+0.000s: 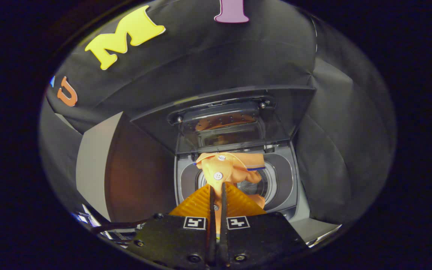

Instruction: Put the clothes into the washing machine and then close the washing machine lid.

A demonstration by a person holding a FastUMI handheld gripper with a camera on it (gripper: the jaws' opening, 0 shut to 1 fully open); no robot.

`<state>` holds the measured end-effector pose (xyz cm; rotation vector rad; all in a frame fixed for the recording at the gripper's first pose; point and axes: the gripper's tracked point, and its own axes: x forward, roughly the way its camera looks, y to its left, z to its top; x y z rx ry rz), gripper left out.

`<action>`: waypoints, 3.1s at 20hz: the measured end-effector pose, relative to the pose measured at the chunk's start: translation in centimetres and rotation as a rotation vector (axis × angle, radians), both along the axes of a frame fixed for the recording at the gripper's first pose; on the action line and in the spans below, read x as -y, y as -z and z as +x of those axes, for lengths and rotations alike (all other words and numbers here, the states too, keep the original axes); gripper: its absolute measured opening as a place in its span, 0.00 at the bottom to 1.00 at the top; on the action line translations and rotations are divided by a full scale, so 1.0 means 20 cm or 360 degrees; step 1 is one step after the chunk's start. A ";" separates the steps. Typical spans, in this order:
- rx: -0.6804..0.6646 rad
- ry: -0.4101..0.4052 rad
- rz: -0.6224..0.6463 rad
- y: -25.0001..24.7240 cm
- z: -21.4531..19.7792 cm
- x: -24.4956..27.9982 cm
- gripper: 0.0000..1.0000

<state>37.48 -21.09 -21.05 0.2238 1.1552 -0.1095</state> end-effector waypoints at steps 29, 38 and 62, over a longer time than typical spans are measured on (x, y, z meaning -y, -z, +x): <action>0.0488 -0.0165 -0.0070 -0.51 0.59 -0.08 0.77; 0.0411 -0.0072 -0.0098 -0.30 0.83 -0.02 0.77; 0.0583 -0.0126 -0.0291 -0.19 0.51 -0.01 0.78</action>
